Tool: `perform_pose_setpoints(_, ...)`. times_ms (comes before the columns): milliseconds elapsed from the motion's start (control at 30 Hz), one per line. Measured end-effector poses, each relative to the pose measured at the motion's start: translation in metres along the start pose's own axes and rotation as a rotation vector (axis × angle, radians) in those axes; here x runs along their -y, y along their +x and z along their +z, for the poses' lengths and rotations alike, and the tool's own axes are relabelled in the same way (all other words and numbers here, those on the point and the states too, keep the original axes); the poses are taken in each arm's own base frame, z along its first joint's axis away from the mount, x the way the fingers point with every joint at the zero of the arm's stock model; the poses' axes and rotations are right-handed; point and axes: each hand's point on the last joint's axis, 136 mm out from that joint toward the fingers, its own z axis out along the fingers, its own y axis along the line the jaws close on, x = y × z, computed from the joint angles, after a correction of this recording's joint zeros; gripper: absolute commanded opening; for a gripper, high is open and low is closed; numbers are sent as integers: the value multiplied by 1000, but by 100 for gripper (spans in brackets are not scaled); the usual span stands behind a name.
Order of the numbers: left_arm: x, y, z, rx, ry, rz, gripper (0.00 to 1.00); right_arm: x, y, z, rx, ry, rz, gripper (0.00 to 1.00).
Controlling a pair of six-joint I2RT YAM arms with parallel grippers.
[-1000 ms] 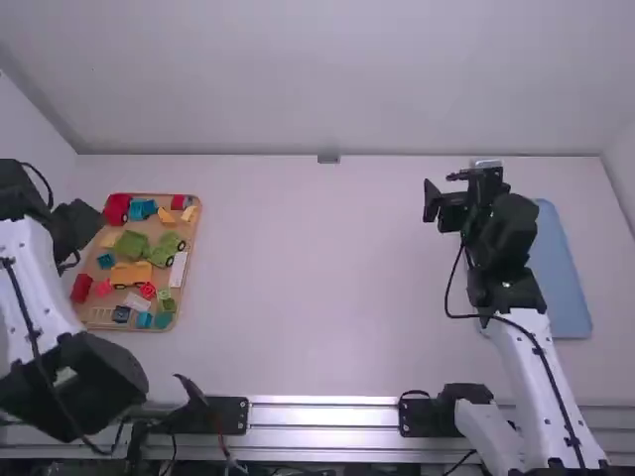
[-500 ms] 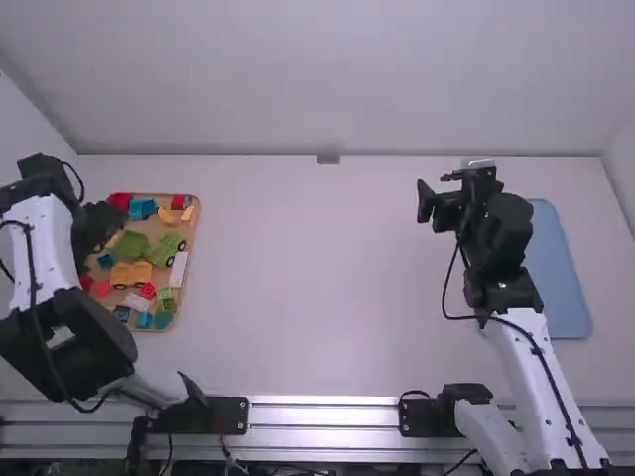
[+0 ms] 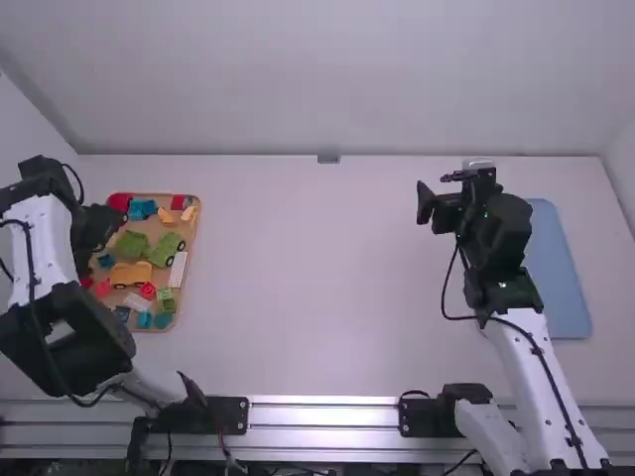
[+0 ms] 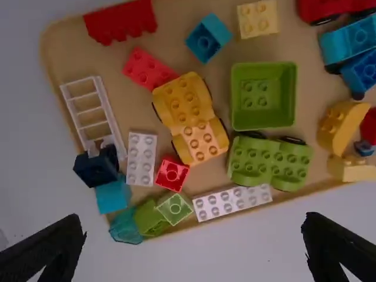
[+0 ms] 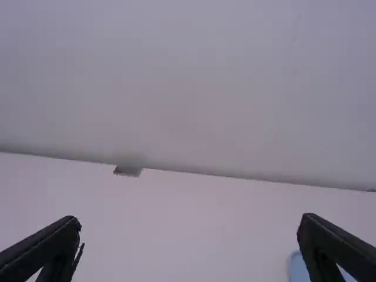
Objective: Assemble lego blocks to make yellow taxi
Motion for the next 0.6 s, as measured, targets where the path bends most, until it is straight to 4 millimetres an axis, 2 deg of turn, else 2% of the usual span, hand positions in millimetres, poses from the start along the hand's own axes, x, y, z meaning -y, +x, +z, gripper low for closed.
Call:
perform_pose_setpoints(200, -1, 2, 50, -77, -98, -31, 99, -14, -2, 1, 8, -37, -13, 99)
perform_pose_setpoints(333, 1, 4, 74, -108, -124, -49, 95, -16, -4, 1, 15, -42, -14, 99)
perform_pose_setpoints(467, 1, 8, 87, -129, -148, -81, 93, -12, -4, 1, 16, -31, -1, 99)
perform_pose_setpoints(500, 2, 8, 89, -128, -149, -89, 89, -11, -4, 1, 16, -28, 0, 99)
perform_pose_setpoints(600, 9, 3, 97, -104, -121, -112, 89, -10, -4, 1, 16, -26, 13, 99)
